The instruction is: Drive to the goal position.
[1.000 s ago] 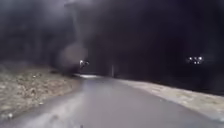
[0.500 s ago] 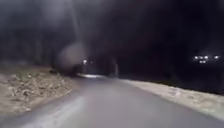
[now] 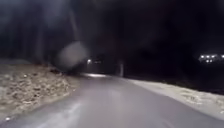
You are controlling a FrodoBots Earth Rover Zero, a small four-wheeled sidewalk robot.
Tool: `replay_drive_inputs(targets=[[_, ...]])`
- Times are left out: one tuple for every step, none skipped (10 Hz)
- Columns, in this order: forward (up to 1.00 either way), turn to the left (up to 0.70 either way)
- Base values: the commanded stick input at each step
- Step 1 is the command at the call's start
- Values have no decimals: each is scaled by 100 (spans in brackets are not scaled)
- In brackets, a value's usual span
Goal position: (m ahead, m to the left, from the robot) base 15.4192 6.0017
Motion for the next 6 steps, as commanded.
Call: replay_drive_inputs(targets=[[100, 4], [100, 4], [100, 4], [100, 3], [100, 0], [100, 0]])
